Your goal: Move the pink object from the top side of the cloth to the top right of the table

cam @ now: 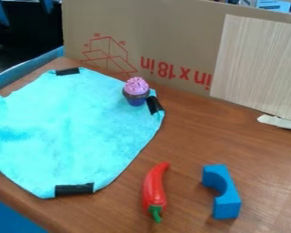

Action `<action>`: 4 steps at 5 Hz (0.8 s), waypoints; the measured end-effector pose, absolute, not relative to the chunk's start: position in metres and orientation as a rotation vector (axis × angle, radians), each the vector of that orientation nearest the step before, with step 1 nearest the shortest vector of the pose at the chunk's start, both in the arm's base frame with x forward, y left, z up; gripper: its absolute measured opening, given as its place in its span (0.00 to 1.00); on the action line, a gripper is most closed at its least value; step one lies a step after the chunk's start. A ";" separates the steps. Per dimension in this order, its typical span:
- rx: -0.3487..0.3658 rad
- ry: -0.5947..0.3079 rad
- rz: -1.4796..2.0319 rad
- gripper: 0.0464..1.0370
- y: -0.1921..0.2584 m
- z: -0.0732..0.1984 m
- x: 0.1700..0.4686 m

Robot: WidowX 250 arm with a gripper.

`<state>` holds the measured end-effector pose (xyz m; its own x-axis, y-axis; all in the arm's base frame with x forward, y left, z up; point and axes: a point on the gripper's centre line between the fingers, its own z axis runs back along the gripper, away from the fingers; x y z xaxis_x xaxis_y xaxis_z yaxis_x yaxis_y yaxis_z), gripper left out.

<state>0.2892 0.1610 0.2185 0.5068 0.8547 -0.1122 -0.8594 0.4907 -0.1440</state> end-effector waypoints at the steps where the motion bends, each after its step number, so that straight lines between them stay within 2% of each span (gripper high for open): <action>1: -0.186 0.051 1.030 0.96 0.162 0.205 0.292; 2: -0.097 -0.035 0.892 0.96 0.138 0.163 0.315; 3: -0.058 -0.083 0.833 0.96 0.116 0.150 0.339; 4: -0.024 -0.100 0.804 0.96 0.092 0.125 0.363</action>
<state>0.3635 0.0920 0.1250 0.6893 0.7200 0.0801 -0.7177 0.6938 -0.0597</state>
